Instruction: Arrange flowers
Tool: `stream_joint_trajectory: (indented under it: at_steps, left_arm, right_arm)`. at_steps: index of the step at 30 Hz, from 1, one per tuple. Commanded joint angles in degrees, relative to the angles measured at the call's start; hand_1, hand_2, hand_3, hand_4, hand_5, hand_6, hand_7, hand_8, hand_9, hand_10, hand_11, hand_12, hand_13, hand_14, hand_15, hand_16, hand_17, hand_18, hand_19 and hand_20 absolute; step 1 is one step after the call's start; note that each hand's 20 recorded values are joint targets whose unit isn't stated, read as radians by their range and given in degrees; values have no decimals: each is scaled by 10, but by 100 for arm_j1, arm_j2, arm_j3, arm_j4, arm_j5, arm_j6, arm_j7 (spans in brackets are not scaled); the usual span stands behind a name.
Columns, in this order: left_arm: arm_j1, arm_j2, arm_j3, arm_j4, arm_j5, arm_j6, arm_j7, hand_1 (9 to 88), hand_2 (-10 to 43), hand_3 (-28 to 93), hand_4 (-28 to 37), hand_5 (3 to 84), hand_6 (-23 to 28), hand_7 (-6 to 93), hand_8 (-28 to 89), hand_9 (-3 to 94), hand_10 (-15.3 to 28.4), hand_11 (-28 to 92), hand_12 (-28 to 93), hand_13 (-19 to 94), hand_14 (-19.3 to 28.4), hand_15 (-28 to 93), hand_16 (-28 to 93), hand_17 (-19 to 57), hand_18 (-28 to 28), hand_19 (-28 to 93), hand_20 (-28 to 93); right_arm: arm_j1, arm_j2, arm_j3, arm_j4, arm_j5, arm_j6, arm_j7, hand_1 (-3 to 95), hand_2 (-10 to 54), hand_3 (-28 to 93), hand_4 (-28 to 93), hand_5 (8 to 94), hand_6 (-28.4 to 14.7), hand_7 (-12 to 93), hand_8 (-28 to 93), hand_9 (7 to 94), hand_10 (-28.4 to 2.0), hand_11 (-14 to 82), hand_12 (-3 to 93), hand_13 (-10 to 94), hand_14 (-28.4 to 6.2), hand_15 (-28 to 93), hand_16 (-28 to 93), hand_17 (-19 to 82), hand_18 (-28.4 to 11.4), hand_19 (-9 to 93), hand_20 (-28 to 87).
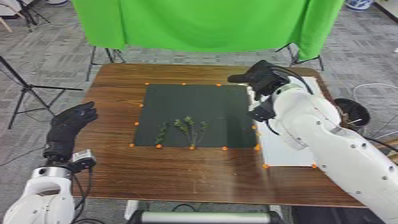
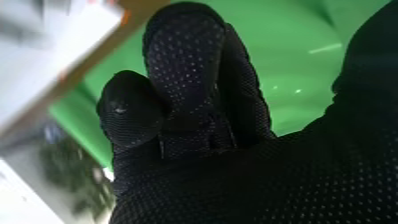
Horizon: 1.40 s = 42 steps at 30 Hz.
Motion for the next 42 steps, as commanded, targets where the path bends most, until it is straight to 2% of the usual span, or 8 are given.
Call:
stream_joint_trajectory:
  at_steps: [1,6,9,16,24,31,36,42]
  left_arm:
    - [-13,-13,51,24,10,-47,-12,265,-75,706,-209,499,27,171,-82,472,128,189,105,379,165,255,7,70,139,140,214]
    - [-22,-32,70,18,10,-39,-5,266,-74,705,-210,500,27,171,-82,472,129,189,105,379,165,255,7,69,139,140,214]
    - [-32,-48,88,22,15,-55,-6,266,-75,706,-210,499,27,171,-82,472,128,189,105,379,165,254,7,69,139,140,214]
    - [-17,-81,81,15,19,-49,-11,267,-75,706,-210,500,27,172,-83,472,129,189,105,379,165,253,7,69,139,139,214]
    - [-15,-158,126,29,18,-82,-6,268,-74,705,-211,501,28,171,-83,472,129,189,105,380,165,253,7,69,139,139,214]
    - [3,-183,97,26,13,-86,-5,269,-74,705,-211,500,28,171,-83,472,129,189,105,380,165,254,7,69,139,140,214]
    - [17,-192,87,17,12,-96,-17,269,-74,705,-211,500,27,172,-82,472,129,189,105,379,164,254,7,69,140,139,213]
    - [43,-188,88,8,12,-93,-13,269,-74,706,-211,500,27,172,-83,472,128,189,105,378,165,254,6,69,139,139,213]
  right_arm:
    - [275,148,-231,468,-733,-575,346,290,-95,573,-156,537,-44,109,-55,582,-192,74,163,899,-54,511,320,620,-133,932,452]
    - [405,21,-424,788,-1110,-1313,581,280,-95,566,-177,496,-54,80,-53,549,-207,61,142,897,-52,507,312,621,-127,931,441]
    - [405,-41,-493,964,-1053,-1354,670,275,-95,564,-186,481,-58,71,-48,531,-212,59,129,897,-52,502,310,619,-124,931,429]
    - [353,-121,-654,1355,-1304,-1342,785,282,-95,572,-189,479,-58,74,-45,526,-213,61,121,898,-49,498,305,621,-120,932,410]
    - [243,-225,-812,1688,-1475,-821,830,335,-95,599,-183,499,-49,99,-44,535,-206,66,121,908,-43,495,301,634,-107,931,395]
    - [55,-276,-1059,1856,-1633,248,688,466,-95,636,-205,630,-22,177,-77,722,-163,123,137,936,-25,513,292,675,-89,932,394]
    - [10,-251,-1162,1863,-1595,720,583,643,-95,502,-160,744,-33,195,123,907,-108,79,302,937,-15,569,258,695,-86,932,433]
    - [61,-175,-1060,1715,-1295,674,487,680,-95,542,-131,796,-40,218,134,937,-104,151,310,937,-10,593,241,716,-78,929,430]
